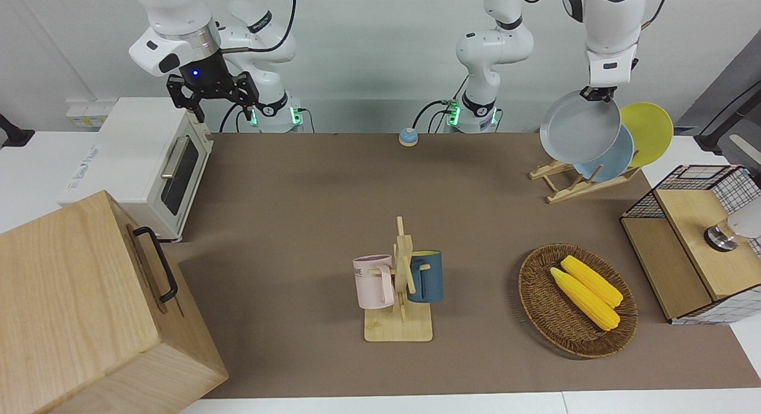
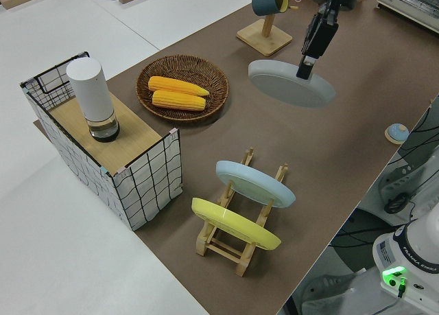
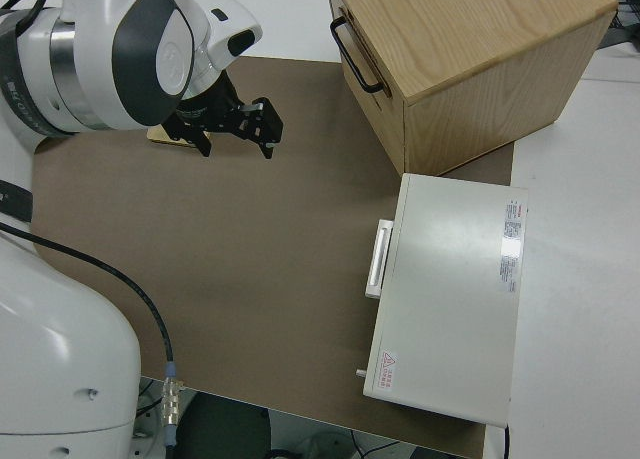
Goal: Pick gray plate from table and place it on lower plate rack with left arm
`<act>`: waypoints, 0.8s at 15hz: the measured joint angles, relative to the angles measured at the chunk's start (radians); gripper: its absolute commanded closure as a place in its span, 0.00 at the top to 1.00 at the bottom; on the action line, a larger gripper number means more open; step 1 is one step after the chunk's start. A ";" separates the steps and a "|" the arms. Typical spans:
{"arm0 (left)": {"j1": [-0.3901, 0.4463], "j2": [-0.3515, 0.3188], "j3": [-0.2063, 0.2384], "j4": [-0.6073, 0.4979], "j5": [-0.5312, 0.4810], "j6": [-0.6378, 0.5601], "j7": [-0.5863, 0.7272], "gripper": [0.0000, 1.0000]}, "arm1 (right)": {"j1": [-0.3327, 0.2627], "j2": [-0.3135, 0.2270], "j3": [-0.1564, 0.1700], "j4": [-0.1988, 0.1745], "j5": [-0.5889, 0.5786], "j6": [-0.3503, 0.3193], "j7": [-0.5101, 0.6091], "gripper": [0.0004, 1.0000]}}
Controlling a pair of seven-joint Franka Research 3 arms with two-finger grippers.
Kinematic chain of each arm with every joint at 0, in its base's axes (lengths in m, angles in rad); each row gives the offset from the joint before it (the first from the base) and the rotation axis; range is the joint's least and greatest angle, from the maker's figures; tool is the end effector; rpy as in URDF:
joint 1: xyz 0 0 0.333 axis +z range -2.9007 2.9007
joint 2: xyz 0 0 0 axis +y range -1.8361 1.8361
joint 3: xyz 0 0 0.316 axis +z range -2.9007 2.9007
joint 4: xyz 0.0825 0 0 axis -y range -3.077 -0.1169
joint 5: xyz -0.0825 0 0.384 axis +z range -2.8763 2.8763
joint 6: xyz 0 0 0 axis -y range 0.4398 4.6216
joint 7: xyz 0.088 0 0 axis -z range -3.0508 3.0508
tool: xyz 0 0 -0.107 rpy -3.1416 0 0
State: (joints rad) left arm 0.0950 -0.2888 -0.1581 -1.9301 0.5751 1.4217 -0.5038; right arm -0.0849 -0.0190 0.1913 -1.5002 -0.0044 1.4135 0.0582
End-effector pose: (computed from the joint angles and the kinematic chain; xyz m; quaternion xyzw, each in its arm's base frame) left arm 0.4451 0.0271 0.6112 -0.9199 -0.2226 0.0180 0.3223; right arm 0.5292 0.0571 0.6541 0.9991 0.0237 -0.0336 0.0068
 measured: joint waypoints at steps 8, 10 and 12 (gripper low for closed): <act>0.000 -0.022 -0.003 -0.140 0.060 0.103 -0.138 0.00 | 0.000 0.000 0.000 0.000 0.000 0.000 0.000 0.99; -0.007 -0.024 -0.006 -0.184 0.107 0.128 -0.205 0.00 | 0.000 0.000 0.000 0.000 0.000 0.000 0.000 0.99; -0.015 -0.024 -0.017 -0.225 0.137 0.142 -0.274 0.00 | 0.000 0.000 0.000 0.000 0.000 0.000 0.000 0.99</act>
State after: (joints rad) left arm 0.0802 -0.3132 -0.1748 -2.1553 0.7125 1.5633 -0.7778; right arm -0.0849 -0.0190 0.1913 -1.5002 -0.0044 1.4135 0.0582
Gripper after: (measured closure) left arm 0.965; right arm 0.009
